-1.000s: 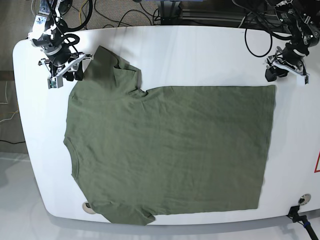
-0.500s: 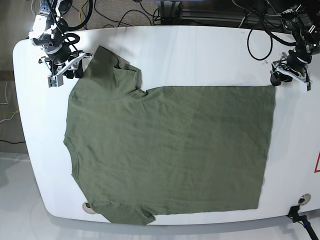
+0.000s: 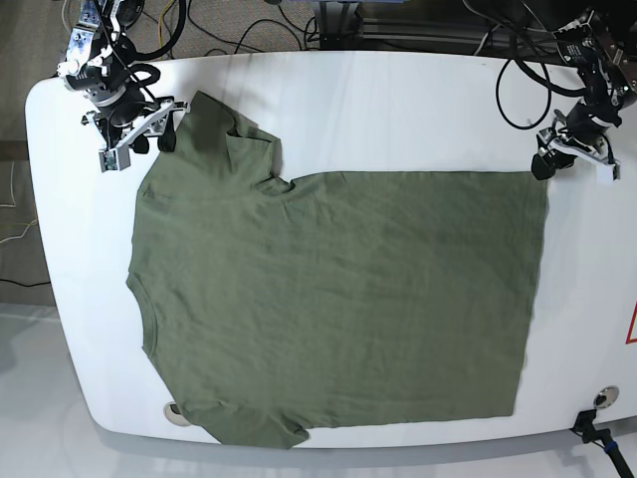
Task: Fold the T-shirt properly
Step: 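Position right gripper at the shoulder, left gripper at the body corner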
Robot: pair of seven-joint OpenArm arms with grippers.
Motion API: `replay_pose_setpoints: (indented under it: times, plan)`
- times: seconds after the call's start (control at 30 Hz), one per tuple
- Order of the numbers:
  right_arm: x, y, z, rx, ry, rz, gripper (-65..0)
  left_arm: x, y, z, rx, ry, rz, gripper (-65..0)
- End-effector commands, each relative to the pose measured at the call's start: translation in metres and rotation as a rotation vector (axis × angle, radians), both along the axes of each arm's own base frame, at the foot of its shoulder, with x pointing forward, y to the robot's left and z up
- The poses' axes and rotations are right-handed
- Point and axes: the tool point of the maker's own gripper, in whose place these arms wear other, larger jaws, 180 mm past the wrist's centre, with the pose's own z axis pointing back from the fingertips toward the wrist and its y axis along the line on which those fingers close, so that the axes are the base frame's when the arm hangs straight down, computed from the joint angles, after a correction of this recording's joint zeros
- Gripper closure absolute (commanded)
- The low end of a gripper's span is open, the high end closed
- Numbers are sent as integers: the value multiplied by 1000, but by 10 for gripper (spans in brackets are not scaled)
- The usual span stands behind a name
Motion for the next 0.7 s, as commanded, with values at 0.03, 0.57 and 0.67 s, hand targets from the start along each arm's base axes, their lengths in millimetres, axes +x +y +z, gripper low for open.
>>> replay_pose_setpoints:
  times: [0.03,0.57,0.67]
  plan:
    - [9,1,12,6,-51,11,-276,9,4,9,-14,-43,22,-315]
    - [8,-3,10,-6,-40,9,-266,24,-1,3,-20,-60,14,-211]
    - [6,-3,9,-4,-35,1,-271,20,-7,-6,-39,-26,21,-238]
